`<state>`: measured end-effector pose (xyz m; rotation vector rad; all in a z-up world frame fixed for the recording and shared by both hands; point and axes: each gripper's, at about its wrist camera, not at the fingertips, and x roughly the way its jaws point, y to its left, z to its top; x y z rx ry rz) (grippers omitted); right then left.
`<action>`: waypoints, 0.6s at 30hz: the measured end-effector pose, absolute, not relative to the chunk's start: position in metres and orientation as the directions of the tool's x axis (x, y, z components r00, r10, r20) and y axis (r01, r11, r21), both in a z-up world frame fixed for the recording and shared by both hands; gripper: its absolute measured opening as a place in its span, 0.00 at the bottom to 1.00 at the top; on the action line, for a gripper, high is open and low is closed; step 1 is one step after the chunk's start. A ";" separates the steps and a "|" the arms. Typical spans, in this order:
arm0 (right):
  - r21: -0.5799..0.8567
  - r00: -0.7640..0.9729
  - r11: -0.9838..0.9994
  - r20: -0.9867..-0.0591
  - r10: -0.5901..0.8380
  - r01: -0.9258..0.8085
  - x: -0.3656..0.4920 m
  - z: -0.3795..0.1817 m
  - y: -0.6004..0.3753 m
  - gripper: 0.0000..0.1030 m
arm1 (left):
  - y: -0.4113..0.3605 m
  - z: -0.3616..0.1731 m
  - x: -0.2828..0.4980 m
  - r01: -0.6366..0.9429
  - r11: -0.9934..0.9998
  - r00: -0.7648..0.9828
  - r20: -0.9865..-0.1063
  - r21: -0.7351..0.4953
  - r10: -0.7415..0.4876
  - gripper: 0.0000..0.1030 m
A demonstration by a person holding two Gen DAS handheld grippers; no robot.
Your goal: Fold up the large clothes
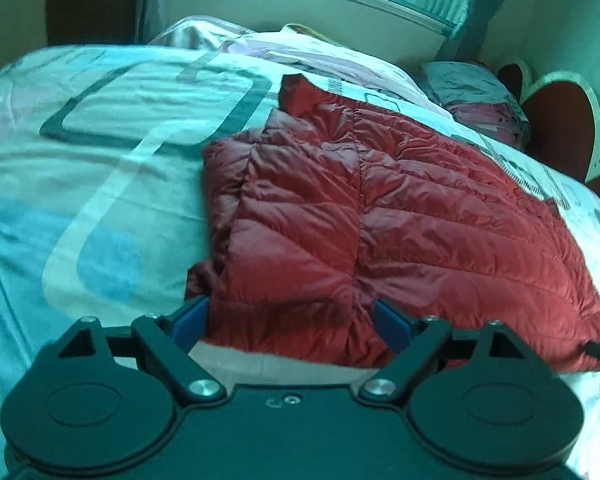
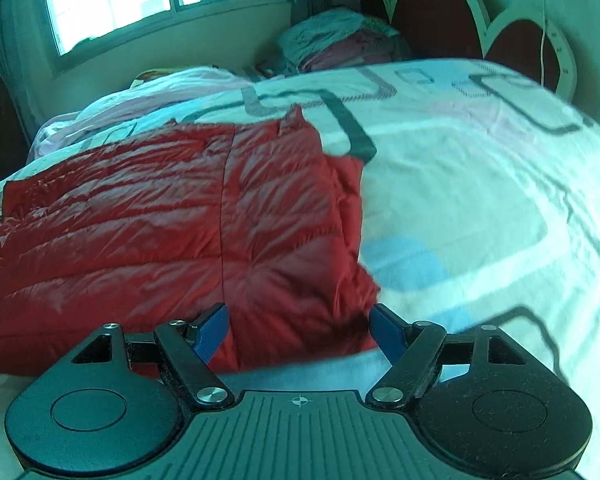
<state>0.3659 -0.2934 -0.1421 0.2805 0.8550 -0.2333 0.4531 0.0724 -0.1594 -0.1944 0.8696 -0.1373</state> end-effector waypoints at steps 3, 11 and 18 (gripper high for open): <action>0.173 0.623 0.929 -0.778 -0.075 0.328 0.359 -0.144 -0.296 0.74 | 0.082 -0.157 0.446 0.008 0.956 0.618 -0.750 -0.292 -0.234 0.88; 0.287 0.596 0.880 -0.803 0.006 0.377 0.352 -0.154 -0.308 0.74 | 0.096 -0.182 0.443 -0.087 0.876 0.569 -0.746 -0.474 -0.347 0.87; 0.363 0.601 0.854 -0.796 0.076 0.373 0.360 -0.163 -0.308 0.88 | 0.098 -0.196 0.470 -0.158 0.799 0.619 -0.689 -0.580 -0.378 0.87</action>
